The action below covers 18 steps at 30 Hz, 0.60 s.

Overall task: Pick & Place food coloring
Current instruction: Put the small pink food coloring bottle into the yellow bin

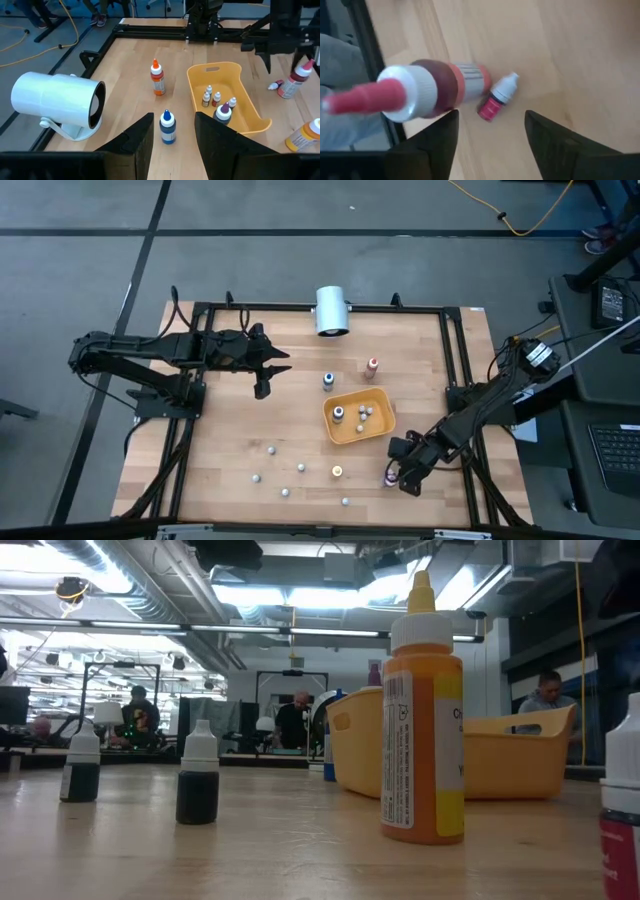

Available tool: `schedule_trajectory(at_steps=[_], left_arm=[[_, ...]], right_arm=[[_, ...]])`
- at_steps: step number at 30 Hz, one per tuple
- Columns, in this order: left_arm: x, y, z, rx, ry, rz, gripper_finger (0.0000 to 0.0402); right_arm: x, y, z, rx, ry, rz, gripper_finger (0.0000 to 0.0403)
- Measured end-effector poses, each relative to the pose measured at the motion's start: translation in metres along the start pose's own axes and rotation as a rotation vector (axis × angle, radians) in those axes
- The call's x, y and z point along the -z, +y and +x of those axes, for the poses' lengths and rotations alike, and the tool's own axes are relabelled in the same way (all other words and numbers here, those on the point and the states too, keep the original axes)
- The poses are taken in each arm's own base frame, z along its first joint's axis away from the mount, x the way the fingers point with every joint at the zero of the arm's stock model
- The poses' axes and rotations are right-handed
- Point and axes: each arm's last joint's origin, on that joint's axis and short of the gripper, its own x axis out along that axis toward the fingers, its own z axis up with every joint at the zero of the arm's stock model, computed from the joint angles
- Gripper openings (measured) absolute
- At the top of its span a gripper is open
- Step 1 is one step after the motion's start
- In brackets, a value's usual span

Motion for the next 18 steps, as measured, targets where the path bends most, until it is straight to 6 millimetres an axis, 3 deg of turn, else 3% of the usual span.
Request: schedule_trajectory(at_steps=[18], left_arm=[[0.0, 0.0, 0.0, 0.0, -0.001, 0.001, 0.0139]], right_arm=[[0.0, 0.002, 0.036, -0.002, 0.055, 0.044, 0.0235]])
